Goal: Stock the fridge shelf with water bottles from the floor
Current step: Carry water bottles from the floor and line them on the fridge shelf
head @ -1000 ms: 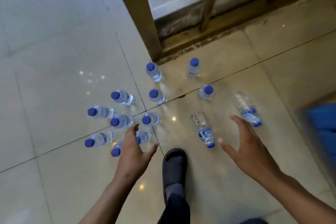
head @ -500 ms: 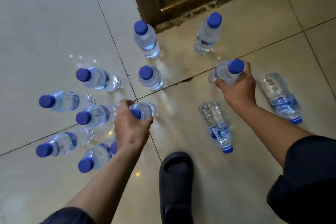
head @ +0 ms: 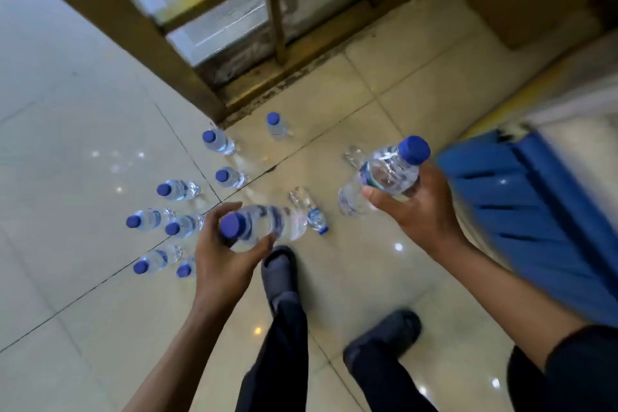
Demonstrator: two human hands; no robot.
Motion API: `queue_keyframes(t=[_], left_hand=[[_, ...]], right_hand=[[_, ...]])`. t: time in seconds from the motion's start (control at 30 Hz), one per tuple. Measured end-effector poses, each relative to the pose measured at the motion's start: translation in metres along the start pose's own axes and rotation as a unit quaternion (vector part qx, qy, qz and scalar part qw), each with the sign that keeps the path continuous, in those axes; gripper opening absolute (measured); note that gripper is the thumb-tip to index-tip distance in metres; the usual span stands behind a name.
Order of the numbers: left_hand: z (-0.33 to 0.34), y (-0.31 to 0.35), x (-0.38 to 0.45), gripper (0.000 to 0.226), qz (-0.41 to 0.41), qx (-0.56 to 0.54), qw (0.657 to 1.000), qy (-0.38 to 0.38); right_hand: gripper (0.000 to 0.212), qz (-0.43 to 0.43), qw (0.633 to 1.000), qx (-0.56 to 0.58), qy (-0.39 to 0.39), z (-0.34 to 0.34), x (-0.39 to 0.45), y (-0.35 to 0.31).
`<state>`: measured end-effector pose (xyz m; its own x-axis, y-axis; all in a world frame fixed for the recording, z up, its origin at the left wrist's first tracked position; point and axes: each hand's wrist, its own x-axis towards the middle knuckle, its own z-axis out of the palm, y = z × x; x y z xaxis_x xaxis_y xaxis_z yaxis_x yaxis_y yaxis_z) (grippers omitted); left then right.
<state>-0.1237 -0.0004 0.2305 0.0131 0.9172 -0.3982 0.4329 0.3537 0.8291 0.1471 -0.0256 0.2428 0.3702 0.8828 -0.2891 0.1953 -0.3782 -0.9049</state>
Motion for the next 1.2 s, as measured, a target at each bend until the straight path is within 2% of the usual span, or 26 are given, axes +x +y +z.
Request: queue_keyframes(t=[0.2, 0.37, 0.43, 0.57, 0.7, 0.87, 1.0, 1.2], left_hand=[[-0.003, 0.191, -0.093, 0.044, 0.072, -0.148, 0.984, -0.072], [0.029, 0.342, -0.156, 0.029, 0.153, -0.259, 0.947, -0.109], [0.050, 0.393, -0.183, 0.030, 0.181, -0.286, 0.932, -0.130], [0.100, 0.468, -0.238, 0.030, 0.242, -0.304, 0.903, -0.185], [0.139, 0.526, -0.287, 0.052, 0.294, -0.288, 0.880, -0.237], [0.174, 0.597, -0.336, 0.047, 0.362, -0.275, 0.834, -0.312], [0.201, 0.670, -0.366, 0.036, 0.436, -0.274, 0.780, -0.356], [0.231, 0.797, -0.405, 0.066, 0.552, -0.228, 0.699, -0.393]], right_hand=[[0.040, -0.052, 0.991, 0.087, 0.085, -0.129, -0.091, -0.167], [0.043, -0.123, 0.972, 0.090, 0.181, -0.236, -0.158, -0.267], [0.039, -0.163, 0.956, 0.090, 0.228, -0.276, -0.183, -0.296], [0.035, -0.207, 0.931, 0.079, 0.291, -0.350, -0.226, -0.329], [0.039, -0.245, 0.907, 0.007, 0.342, -0.414, -0.271, -0.355], [0.036, -0.295, 0.866, -0.035, 0.402, -0.476, -0.313, -0.379], [0.033, -0.333, 0.816, -0.080, 0.465, -0.526, -0.331, -0.403], [0.030, -0.354, 0.750, -0.130, 0.544, -0.606, -0.344, -0.464]])
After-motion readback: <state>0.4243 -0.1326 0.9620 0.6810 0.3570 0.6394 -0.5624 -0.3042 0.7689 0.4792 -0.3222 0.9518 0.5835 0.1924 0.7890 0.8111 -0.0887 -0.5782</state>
